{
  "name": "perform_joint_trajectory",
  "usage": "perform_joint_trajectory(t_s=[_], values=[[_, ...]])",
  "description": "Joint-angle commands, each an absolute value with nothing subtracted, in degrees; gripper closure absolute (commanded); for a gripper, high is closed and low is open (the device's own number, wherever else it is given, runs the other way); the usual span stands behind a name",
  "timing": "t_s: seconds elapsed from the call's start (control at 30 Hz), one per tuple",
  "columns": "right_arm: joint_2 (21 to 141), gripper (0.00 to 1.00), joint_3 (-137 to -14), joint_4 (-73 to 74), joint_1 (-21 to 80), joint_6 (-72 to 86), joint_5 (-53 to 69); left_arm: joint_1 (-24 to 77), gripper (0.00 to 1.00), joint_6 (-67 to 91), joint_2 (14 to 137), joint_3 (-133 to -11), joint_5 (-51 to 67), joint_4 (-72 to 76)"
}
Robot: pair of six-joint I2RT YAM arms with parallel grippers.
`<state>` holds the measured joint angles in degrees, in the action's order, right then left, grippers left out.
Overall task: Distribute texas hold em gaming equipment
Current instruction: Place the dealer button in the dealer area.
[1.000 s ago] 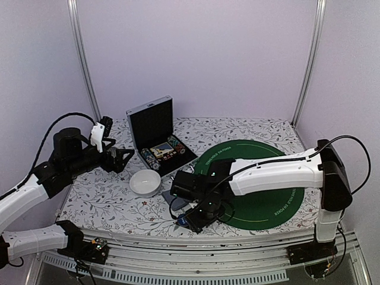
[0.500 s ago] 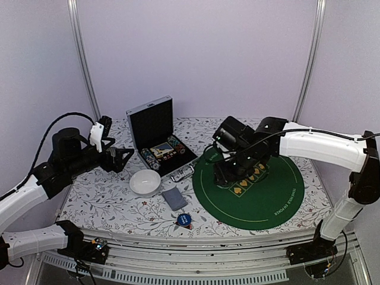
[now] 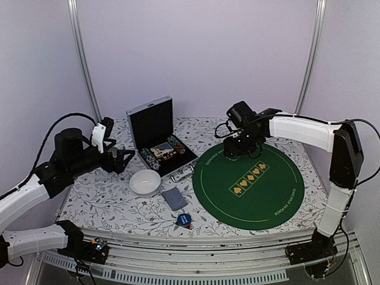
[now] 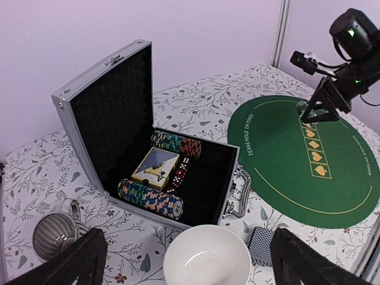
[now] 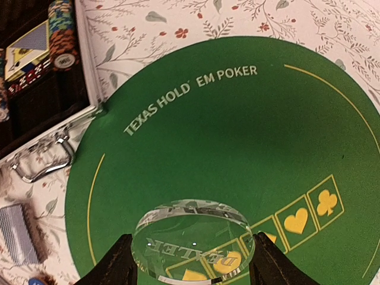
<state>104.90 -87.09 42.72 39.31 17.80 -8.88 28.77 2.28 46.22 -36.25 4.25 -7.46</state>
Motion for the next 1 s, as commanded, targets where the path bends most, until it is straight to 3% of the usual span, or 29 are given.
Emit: perform_joint_trajectory(t_s=[0.0, 0.4, 0.67, 0.97], values=[[111.9, 0.76, -92.6, 37.2, 37.2, 14.4, -11.3, 29.0, 0.02, 1.2, 46.9, -35.6, 4.1, -6.4], [132.5, 0.79, -107.1, 36.1, 34.6, 11.8, -7.1, 28.3, 0.02, 0.8, 47.6, -35.1, 3.6, -6.1], [136.6, 0.76, -106.4, 36.6, 34.6, 13.2, -7.5, 28.3, 0.02, 1.3, 47.6, -35.2, 4.3, -6.5], [132.9, 0.72, -103.2, 38.3, 34.5, 15.7, -8.1, 28.3, 0.02, 2.1, 47.2, -35.5, 5.6, -6.6]])
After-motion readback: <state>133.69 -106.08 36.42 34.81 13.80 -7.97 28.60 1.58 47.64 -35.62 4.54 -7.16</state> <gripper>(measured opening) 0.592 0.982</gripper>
